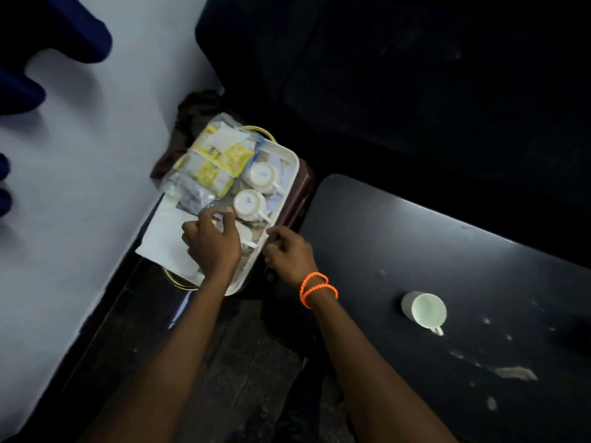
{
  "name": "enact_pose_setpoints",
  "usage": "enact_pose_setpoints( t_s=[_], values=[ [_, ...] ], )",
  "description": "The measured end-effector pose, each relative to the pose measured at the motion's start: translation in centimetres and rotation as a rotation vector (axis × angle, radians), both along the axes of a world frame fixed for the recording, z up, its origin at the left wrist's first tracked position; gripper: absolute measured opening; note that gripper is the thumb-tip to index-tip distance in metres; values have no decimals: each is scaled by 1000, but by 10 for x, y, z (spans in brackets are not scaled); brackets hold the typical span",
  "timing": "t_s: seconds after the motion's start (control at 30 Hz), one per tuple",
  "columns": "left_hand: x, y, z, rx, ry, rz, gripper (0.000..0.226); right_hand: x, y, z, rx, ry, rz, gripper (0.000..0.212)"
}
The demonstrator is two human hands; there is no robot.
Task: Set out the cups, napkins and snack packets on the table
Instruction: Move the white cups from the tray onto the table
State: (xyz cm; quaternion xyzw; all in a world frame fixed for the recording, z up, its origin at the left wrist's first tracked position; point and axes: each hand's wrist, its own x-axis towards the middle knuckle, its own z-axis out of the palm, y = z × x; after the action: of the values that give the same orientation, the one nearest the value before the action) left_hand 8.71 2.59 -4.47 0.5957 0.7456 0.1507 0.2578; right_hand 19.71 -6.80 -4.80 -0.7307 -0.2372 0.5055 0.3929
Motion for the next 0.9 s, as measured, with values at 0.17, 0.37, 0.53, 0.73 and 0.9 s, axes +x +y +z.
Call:
enact_pose_setpoints(
  t_s=[0.17, 0.37, 0.53, 0.73, 0.9],
  values=[
    [-24, 35, -2, -453, -258, 107, 55, -31, 35, -16, -61, 67, -79, 25],
    [-55, 30, -4, -556, -617, 312, 32, -42, 27, -14, -105, 184, -295, 26],
    [-75, -3, -1, -615, -1035, 184, 25, -34, 1, -5, 17, 644, -340, 27],
    [-54, -34, -8, -771, -1040, -197, 65, 5, -69, -14, 208, 589, -314, 31],
    [9, -82, -31, -788, -819, -497, 84, 33, -140, -37, 117, 268, -506, 33]
  ],
)
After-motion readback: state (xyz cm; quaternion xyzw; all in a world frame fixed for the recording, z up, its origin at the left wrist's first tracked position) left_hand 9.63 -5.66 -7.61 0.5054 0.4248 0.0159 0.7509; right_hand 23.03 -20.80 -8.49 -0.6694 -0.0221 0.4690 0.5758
